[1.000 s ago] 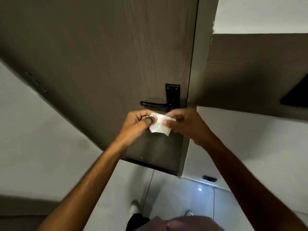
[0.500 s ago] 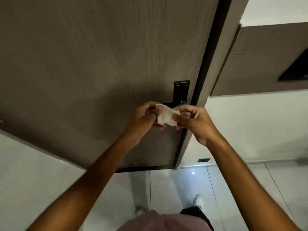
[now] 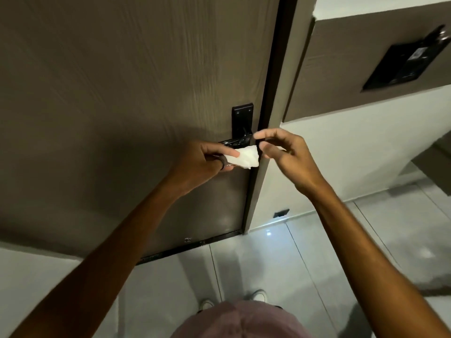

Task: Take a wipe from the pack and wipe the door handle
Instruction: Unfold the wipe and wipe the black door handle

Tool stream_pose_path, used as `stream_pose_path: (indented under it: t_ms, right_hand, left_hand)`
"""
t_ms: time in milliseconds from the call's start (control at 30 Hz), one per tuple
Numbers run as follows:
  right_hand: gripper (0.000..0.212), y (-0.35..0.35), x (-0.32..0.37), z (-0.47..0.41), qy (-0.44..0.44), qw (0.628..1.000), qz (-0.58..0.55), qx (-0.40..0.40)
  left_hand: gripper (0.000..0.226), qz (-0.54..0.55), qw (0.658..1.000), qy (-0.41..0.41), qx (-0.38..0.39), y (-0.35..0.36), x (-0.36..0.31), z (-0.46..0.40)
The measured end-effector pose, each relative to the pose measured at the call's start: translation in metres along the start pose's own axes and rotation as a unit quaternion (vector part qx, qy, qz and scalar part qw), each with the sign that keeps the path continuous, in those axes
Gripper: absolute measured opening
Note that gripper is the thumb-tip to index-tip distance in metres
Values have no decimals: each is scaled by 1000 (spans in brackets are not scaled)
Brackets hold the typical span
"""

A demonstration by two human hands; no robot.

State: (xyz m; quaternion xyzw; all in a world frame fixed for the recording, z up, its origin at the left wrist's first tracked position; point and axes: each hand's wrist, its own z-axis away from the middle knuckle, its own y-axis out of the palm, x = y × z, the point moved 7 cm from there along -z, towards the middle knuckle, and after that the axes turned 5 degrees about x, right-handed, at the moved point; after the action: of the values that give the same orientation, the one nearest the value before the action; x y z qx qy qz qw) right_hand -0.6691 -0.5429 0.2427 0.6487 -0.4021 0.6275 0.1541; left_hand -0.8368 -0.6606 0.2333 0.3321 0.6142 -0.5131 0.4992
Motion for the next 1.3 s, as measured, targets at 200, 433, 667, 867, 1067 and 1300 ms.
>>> stream_pose_path:
  t_ms: [200,433,667,867,1067,1300]
  right_hand:
    - [41,34,17,22,-249,923,294,-19]
    - [47,52,-12,38,-262,901,339,-72]
    - [24,27,-43,29,-130,951,114,-257]
    - [28,23,-77,20,5,923,-30,-384]
    - [32,60,-59,-8,-5,895,-4,-446]
    - [29,110,-59,-7,1,860,-13,-510]
  left_hand:
    - [33,70,996,-54,19,7,-5,-12]
    - [45,154,973,-153,84,15,-2,-9]
    - [38,-311,950,29,28,-6,-42,-30]
    - [61,-724,617,307,-6,-33,-67,-55]
    - [69,-813,448,371,5,-47,-55,-75]
    - [72,-809,435,394,10,-48,-53,-75]
